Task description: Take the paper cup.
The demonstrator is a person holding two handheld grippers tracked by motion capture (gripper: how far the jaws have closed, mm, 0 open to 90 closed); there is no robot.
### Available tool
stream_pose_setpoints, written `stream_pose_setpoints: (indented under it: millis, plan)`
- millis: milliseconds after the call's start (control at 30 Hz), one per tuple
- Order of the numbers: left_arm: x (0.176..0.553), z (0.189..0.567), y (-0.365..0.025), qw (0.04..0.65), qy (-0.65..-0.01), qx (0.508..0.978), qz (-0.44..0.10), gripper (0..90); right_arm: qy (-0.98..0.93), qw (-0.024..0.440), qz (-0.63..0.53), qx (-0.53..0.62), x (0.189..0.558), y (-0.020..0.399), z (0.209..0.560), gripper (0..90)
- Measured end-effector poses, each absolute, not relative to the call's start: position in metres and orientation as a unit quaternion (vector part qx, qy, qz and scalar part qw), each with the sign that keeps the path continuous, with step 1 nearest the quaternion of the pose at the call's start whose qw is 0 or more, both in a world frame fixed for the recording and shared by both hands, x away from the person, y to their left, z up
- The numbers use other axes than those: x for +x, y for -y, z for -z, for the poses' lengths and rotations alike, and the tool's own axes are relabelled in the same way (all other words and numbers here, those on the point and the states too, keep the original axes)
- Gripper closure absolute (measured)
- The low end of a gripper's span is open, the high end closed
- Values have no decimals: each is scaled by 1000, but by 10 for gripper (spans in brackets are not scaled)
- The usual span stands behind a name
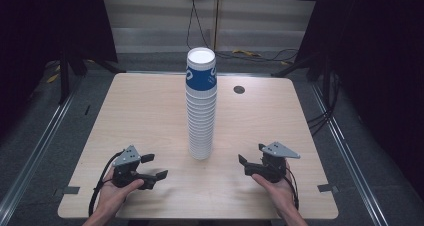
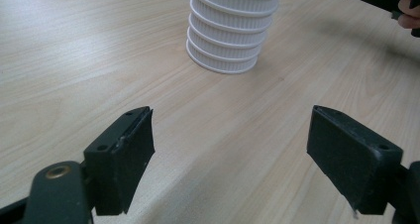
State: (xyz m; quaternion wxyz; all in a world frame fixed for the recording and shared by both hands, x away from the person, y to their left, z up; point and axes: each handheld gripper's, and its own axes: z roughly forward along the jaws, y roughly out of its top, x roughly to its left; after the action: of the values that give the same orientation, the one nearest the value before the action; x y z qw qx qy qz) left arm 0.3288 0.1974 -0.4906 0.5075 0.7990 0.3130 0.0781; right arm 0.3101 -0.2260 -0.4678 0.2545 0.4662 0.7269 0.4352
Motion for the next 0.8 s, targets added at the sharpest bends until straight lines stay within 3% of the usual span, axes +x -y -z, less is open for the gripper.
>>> stream_pose_setpoints:
  millis: [800]
  plan:
    - [329, 488, -189, 502, -295, 810, -77, 183, -738, 240, -462, 430, 313, 226, 442, 228]
